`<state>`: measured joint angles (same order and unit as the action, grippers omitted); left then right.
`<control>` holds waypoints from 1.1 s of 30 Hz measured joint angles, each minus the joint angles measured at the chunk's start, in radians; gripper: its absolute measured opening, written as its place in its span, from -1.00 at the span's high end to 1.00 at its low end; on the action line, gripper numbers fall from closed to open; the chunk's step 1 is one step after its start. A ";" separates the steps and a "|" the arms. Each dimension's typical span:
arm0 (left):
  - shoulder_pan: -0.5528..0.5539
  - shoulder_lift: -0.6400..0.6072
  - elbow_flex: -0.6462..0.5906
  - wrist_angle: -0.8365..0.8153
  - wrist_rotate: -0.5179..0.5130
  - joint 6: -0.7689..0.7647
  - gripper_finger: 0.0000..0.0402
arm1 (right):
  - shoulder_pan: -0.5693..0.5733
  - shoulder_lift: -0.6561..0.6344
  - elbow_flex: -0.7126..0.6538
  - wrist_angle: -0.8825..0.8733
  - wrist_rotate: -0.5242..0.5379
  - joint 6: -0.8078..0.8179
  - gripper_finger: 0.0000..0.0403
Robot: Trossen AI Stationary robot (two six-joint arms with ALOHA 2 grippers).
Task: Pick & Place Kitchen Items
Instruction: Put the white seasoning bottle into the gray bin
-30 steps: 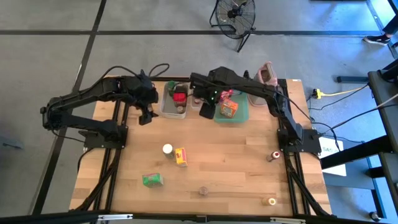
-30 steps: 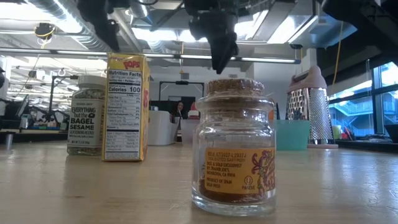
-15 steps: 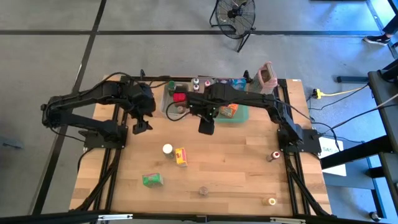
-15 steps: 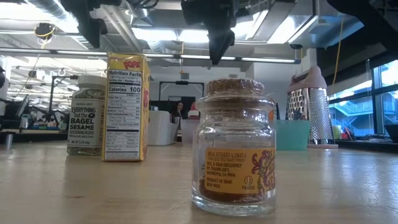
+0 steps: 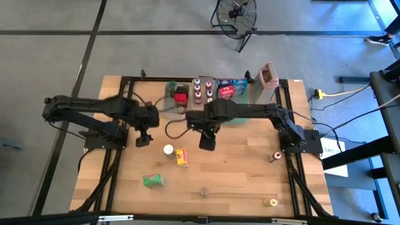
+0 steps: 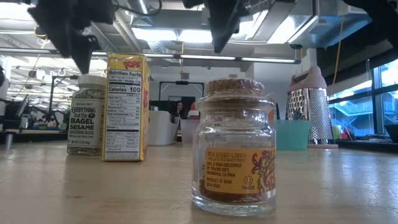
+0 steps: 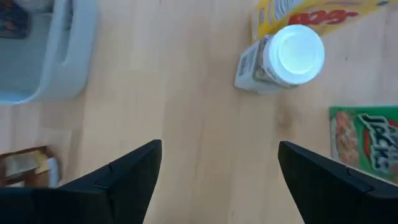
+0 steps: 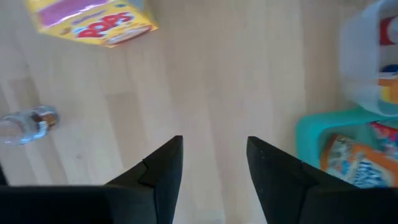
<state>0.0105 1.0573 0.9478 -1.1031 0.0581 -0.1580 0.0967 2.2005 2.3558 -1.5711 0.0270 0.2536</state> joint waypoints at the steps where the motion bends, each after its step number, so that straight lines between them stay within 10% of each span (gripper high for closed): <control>1: -0.023 0.000 -0.025 0.033 -0.018 -0.025 -0.58 | 0.014 0.000 0.000 0.000 0.007 0.011 0.11; 19: -0.361 0.000 -0.098 0.293 -0.355 -0.110 -0.58 | 0.245 -0.199 -0.001 0.000 0.501 0.151 0.11; 33: -0.376 0.002 -0.155 0.407 -0.299 -0.102 -0.58 | 0.363 -0.416 -0.001 0.029 0.549 0.255 0.10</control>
<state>-0.3660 1.0588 0.7924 -0.6957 -0.2414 -0.2597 0.4599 1.7847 2.3547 -1.5425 0.5761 0.5086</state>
